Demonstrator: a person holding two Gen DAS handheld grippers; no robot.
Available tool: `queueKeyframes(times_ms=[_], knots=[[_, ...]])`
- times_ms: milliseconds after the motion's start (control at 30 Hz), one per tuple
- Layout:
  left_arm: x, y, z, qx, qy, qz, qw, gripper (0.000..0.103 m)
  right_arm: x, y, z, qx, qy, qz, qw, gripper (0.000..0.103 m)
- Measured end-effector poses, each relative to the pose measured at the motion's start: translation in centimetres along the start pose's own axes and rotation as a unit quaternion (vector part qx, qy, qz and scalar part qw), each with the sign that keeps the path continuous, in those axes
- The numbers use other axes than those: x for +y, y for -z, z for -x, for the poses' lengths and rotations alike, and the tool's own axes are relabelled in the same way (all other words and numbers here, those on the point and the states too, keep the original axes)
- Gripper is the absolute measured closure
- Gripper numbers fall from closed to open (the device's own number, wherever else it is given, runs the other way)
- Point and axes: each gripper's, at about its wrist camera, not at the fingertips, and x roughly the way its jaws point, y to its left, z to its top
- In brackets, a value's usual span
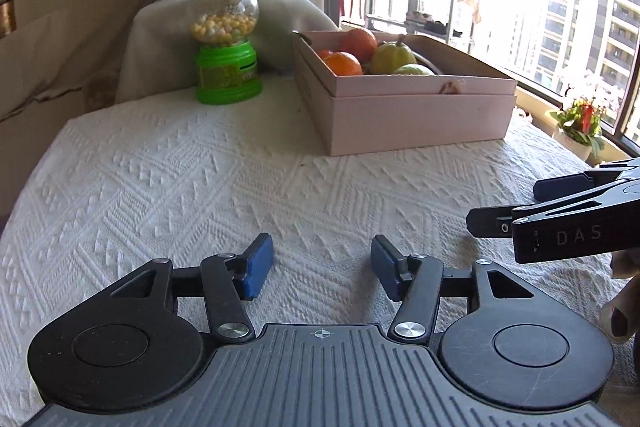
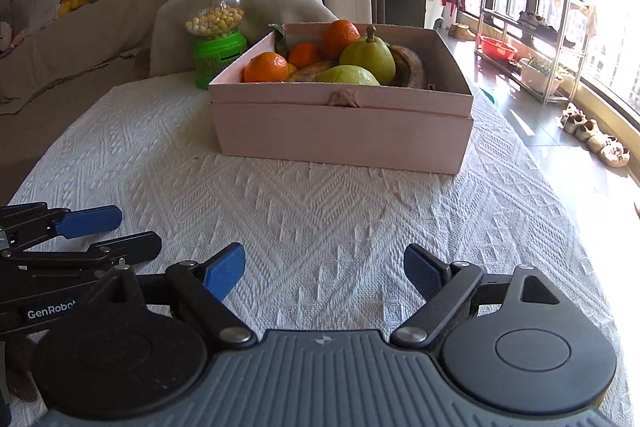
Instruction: Organize fruits
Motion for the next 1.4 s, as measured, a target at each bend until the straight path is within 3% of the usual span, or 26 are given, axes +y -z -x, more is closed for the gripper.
queueKeyframes(times_ms=[100, 300, 567, 1400], knots=[[0.0, -0.2, -0.5, -0.002, -0.003, 0.019, 0.9998, 0.039, -0.4, 0.2, -0.4, -0.012, 0.038, -0.004, 0.999, 0.014], [-1.2, -0.6, -1.1, -0.002, -0.03, 0.012, 0.9995, 0.036, -0.7, 0.3, -0.8, -0.005, 0.058, -0.021, 0.998, 0.0], [-1.3, -0.7, -1.4, -0.002, -0.034, 0.01, 0.9994, 0.035, -0.7, 1.3, -0.6, -0.035, 0.066, -0.026, 0.997, 0.0], [-1.4, -0.7, -1.3, -0.002, -0.035, 0.011, 0.9993, 0.034, -0.7, 1.3, -0.6, -0.036, 0.065, -0.026, 0.997, 0.0]])
